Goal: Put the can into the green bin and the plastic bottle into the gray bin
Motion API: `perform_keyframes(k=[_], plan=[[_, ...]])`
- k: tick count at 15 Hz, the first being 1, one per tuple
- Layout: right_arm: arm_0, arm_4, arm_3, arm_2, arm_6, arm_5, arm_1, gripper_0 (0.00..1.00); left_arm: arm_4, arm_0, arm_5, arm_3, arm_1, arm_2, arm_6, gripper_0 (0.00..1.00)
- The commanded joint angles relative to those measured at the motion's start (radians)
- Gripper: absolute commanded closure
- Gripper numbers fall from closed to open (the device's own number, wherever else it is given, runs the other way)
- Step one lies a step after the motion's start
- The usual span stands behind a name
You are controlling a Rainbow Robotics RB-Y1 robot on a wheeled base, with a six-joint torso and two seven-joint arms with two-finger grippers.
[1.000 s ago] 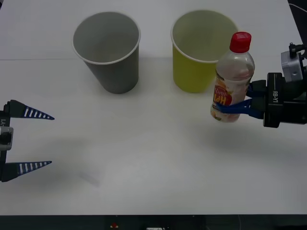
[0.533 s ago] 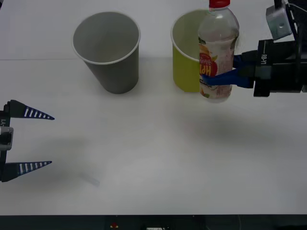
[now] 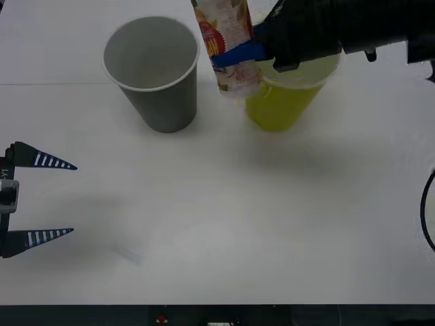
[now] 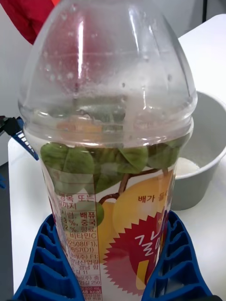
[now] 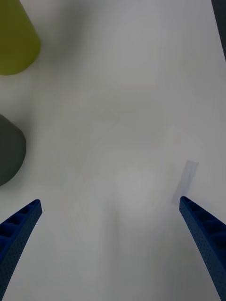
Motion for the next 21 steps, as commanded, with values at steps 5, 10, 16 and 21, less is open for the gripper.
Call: perform_keyframes(k=[5,10,16,21], plan=[[-0.332,0.191,0.433,0.115,0.022,0.005,0.221,1.0,0.0,0.0,0.0,0.0,0.0,0.0,0.0,0.0],[-0.445,0.23,0.617,0.188,0.028,0.096,0.322,1.0,0.0,0.0,0.0,0.0,0.0,0.0,0.0,0.0],[-0.447,0.257,0.654,0.283,0.028,0.237,0.365,1.0,0.0,0.0,0.0,0.0,0.0,0.0,0.0,0.0],[-0.447,0.265,0.682,0.335,0.054,0.347,0.366,0.92,0.0,0.0,0.0,0.0,0.0,0.0,0.0,0.0]])
